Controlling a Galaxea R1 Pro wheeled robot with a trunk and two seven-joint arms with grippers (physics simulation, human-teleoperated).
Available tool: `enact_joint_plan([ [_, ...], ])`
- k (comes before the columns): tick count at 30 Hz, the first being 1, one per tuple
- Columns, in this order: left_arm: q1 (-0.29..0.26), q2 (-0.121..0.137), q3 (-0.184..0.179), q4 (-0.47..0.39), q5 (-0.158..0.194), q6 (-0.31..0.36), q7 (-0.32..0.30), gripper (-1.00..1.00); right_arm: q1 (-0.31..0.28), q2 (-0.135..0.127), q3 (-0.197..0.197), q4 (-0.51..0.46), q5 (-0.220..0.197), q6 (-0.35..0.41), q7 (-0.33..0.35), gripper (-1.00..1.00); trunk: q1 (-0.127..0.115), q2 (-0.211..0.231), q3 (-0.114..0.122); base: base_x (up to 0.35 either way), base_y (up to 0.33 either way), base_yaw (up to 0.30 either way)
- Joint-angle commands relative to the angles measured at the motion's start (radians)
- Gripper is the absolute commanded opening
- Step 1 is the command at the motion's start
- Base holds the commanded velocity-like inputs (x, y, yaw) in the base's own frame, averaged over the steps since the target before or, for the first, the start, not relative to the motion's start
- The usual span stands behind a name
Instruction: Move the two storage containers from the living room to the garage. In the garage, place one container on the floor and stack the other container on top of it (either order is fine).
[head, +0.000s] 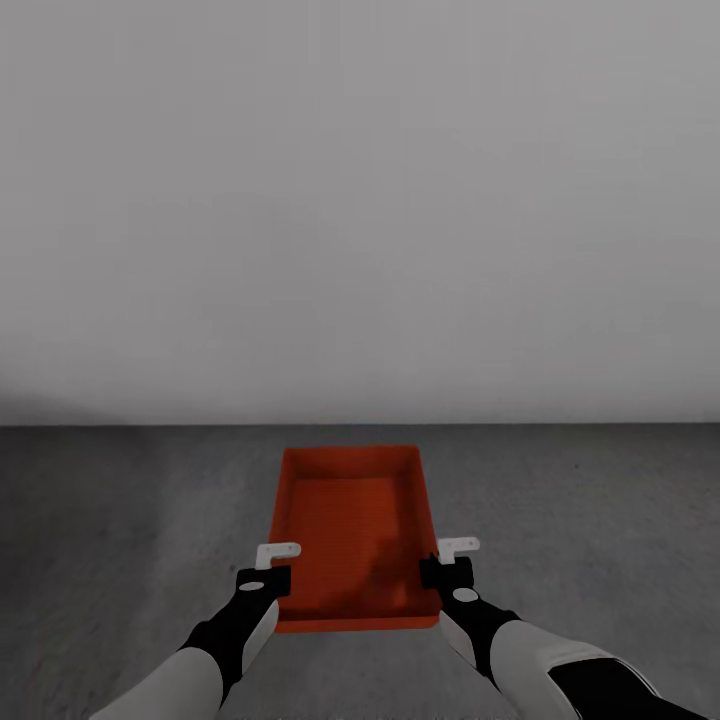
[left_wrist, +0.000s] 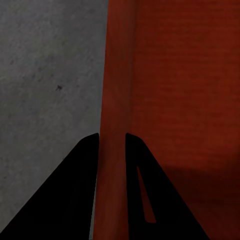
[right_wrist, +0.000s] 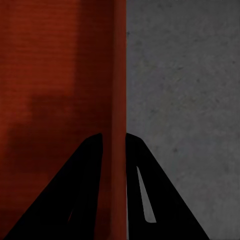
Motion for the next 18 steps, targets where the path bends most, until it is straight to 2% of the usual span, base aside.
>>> enact_joint_plan([
  [1, -0.001, -0.001, 0.027, -0.007, -0.024, -0.041, 0.021, -1.0, 0.0, 0.004, -0.029, 0.002, 0.011, 0.002, 0.001, -1.0, 0.0, 0.0, -0.002, 0.0, 0.0, 0.0],
  [10, -0.001, -0.001, 0.027, -0.009, -0.024, -0.041, 0.021, -1.0, 0.0, 0.004, -0.029, 0.002, 0.01, -0.001, 0.0, -1.0, 0.0, 0.0, -0.005, 0.0, 0.0, 0.0],
  [18, -0.001, -0.001, 0.027, -0.006, -0.024, -0.041, 0.021, -1.0, 0.0, 0.004, -0.029, 0.002, 0.01, 0.0, 0.0, -1.0, 0.031, -0.056, -0.03, 0.0, 0.0, 0.0],
])
